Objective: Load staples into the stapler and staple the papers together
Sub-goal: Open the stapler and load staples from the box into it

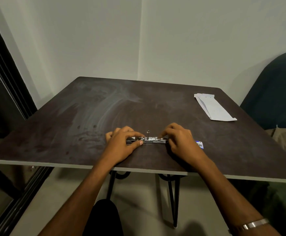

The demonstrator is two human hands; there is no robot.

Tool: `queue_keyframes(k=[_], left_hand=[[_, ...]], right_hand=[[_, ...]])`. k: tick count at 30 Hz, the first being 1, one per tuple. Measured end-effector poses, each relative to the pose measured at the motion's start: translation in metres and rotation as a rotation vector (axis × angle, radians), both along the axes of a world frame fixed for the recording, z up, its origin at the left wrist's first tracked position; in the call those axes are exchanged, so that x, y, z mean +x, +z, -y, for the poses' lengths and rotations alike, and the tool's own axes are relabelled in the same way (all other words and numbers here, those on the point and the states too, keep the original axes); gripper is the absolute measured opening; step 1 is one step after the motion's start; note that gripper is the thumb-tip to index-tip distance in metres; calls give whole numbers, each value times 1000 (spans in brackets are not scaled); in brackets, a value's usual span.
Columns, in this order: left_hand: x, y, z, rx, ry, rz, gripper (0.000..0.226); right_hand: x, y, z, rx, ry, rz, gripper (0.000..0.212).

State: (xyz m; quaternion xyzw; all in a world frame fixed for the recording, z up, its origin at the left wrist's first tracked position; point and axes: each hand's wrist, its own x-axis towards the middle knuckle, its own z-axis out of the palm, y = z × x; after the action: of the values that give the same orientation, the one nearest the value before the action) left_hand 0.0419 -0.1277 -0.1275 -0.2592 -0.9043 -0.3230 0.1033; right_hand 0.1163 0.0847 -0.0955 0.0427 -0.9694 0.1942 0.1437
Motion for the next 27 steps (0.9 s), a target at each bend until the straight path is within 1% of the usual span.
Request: queue_keyframes(k=[2,4,8,13,21,27], left_hand=[[-1,0,0,5,-6,6,17],[-1,0,0,9,-11,8,17],[-1,-2,1,7,-10,5,16],[-2,-2,1,5,-12,-4,17],[-2,-3,1,-6,-13,-6,17],[-2,-2,2,-9,-17,-5,18]], right_hand=[[-5,8,-3,-5,43,22,33],[-9,16,-4,36,112,70,33],[-18,28,-2,241,224,205,35],[-28,43,-2,442,331,183,25],[-38,55,2,520,412,237,17],[-43,63,5,473,443,321,12]])
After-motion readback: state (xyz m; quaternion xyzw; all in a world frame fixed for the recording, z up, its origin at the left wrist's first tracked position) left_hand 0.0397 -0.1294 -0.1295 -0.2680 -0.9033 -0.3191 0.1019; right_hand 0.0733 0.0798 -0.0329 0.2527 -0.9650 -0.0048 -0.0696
